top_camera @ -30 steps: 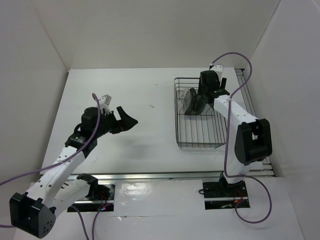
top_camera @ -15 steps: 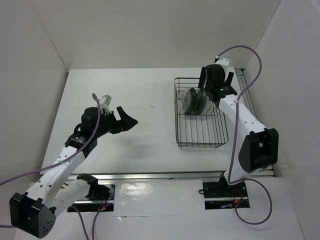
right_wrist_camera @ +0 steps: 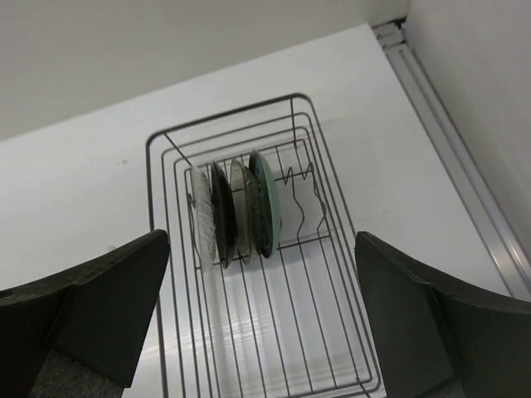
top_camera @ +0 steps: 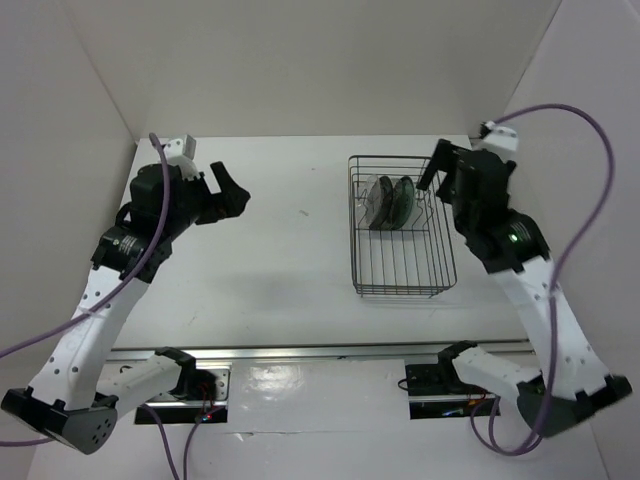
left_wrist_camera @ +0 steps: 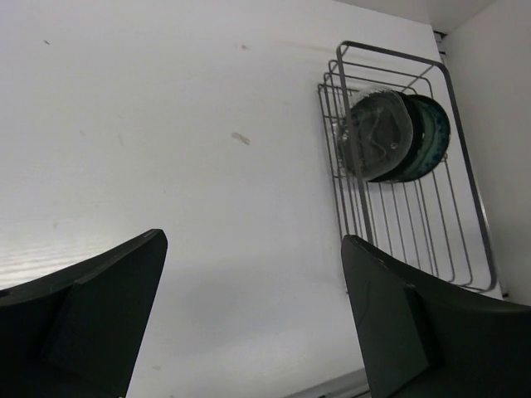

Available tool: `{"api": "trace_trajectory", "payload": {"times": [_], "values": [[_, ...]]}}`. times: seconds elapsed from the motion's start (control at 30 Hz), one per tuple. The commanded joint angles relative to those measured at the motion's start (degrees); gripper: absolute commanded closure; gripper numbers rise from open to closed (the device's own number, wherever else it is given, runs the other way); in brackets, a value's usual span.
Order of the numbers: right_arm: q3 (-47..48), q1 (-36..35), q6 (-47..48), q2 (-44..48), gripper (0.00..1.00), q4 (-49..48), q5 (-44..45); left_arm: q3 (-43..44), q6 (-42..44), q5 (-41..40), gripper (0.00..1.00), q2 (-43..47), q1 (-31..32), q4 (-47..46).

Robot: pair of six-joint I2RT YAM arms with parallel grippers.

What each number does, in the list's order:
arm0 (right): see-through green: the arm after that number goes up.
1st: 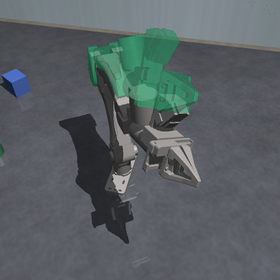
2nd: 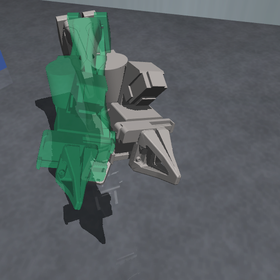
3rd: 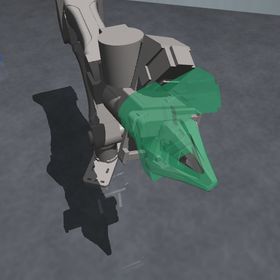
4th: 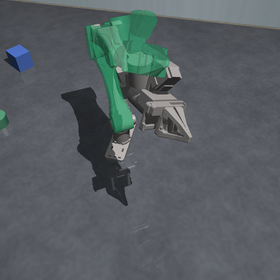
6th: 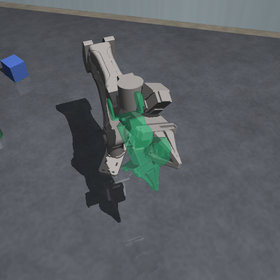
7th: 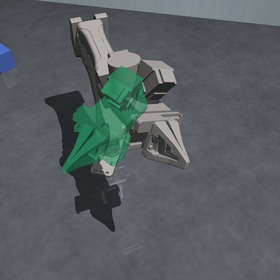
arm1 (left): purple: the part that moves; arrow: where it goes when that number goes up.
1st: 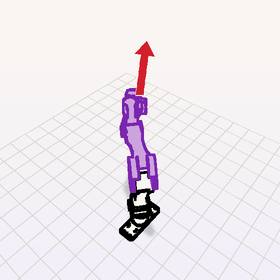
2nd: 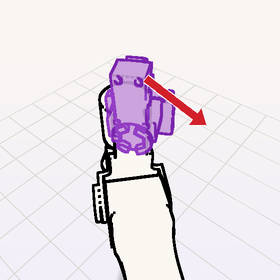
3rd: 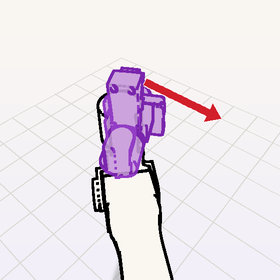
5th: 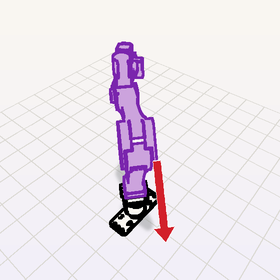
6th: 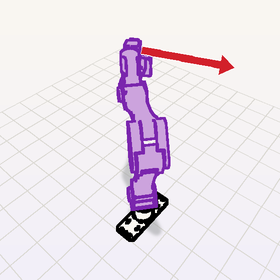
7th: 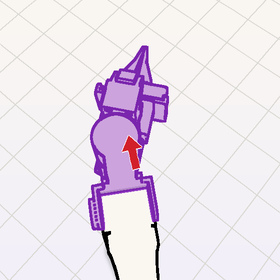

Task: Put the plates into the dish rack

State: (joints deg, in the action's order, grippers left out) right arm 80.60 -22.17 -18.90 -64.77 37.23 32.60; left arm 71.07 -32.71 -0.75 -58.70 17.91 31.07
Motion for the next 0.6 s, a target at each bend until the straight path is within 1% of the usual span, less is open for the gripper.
{"api": "trace_trajectory", "payload": {"times": [0.0, 0.07, 0.17, 0.3, 0.57], "values": [[-1.1, 0.1, -2.6, 10.8, 0.00, 6.7, 2.4, 3.0, 7.0, -5.7, 0.00, 0.7, -0.3, 7.0], [-1.7, 0.1, -2.0, 13.3, 0.00, 8.7, 1.5, 1.5, 8.3, -7.7, 0.00, 2.5, -0.3, 7.0], [-1.7, 0.1, -0.3, 17.6, 0.00, 11.9, 0.4, -3.4, 7.2, -8.2, 0.00, 7.6, -0.3, 5.8], [-3.9, 0.1, 1.2, 23.5, 0.00, 11.3, 1.1, -10.3, 6.5, -10.2, 0.00, 12.9, -0.9, 2.1], [-5.5, -0.4, 1.3, 23.5, 0.00, 10.8, 2.4, -11.4, 6.5, -8.4, 0.00, 13.4, -1.5, 2.1]]}}
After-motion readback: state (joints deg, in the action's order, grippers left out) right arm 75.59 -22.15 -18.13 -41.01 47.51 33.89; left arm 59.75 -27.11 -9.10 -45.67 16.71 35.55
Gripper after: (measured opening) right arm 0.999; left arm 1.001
